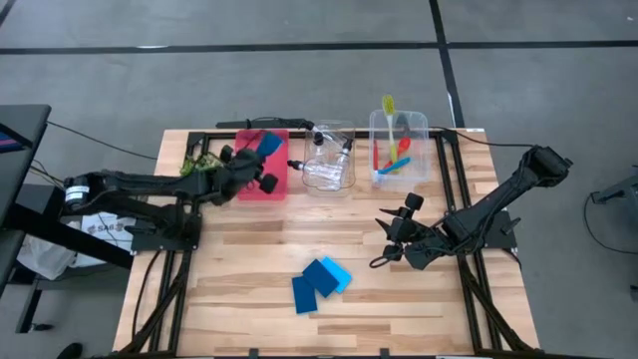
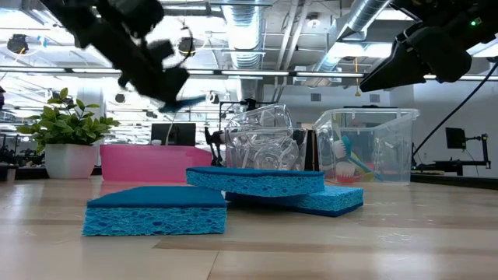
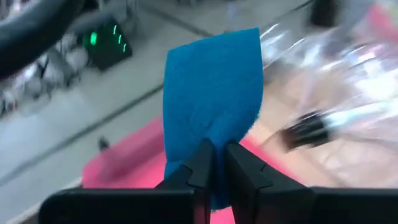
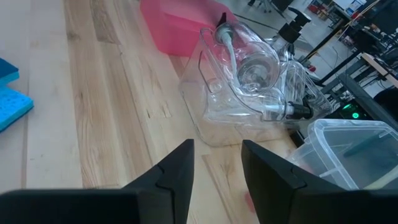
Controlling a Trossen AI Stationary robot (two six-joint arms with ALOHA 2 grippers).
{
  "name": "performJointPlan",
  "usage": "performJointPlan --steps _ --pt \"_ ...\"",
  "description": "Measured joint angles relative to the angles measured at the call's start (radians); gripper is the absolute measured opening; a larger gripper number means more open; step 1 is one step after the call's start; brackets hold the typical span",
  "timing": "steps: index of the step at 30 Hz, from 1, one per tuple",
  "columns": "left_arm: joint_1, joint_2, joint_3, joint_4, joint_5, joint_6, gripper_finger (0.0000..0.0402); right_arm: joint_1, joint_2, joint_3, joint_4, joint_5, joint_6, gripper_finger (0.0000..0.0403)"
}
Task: Pick & Place Kitchen Sink Supplies
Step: Put the blue sponge into the pink bin
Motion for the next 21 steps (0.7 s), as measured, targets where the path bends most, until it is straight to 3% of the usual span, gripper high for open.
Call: performJointPlan --steps 6,11,21 --pt "0.199 0.008 -0.068 0.0 0.189 -0.099 0.0063 0.0 0.0 0.0 0.0 0.0 0.0 0.0128" --pt "0.263 0.008 -0.107 0.013 0.42 -0.107 0.011 0.0 0.0 0.0 0.0 0.0 0.0 0.0128" --pt "0.211 0.008 -0.115 0.037 0.45 -0.1 0.0215 -0.014 0.0 0.0 0.0 0.0 0.001 0.0129"
